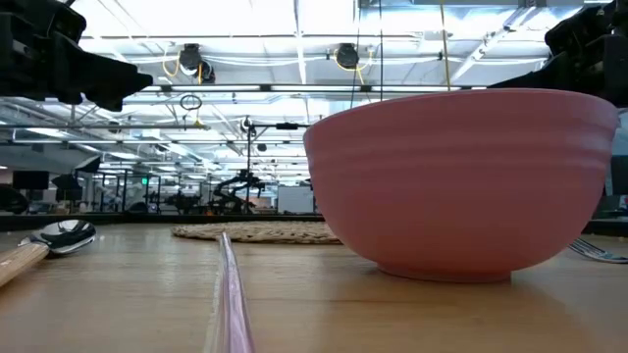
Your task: Pick & Place Utensil
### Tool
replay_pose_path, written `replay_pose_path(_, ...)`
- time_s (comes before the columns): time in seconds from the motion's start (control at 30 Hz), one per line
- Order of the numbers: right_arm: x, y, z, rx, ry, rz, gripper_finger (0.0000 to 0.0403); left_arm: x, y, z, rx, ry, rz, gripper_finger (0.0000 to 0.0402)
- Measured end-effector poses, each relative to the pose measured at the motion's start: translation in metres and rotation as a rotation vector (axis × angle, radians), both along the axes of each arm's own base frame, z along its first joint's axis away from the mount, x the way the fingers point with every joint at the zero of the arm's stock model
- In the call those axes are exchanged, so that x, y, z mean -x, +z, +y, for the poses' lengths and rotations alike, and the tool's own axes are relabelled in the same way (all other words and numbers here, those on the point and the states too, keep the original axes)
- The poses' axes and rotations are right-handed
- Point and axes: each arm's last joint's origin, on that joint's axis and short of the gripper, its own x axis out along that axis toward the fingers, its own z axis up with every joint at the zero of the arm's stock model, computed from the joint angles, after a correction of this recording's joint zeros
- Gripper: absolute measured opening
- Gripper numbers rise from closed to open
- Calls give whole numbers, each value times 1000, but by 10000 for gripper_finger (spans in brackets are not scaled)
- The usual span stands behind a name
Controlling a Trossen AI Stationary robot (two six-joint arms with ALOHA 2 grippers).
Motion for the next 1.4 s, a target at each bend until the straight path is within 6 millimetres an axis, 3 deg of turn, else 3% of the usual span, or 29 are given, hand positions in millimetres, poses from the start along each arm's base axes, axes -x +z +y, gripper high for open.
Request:
replay_pose_path(1.07,0,5,0,-10,1,-56,130,0,0,0,0,0,0,170)
replay_pose_path(1.27,0,8,0,-308,18,-125,130,0,0,0,0,0,0,170)
replay_pose_path(1.4,1,13,0,-370,30,-178,130,0,0,0,0,0,0,170)
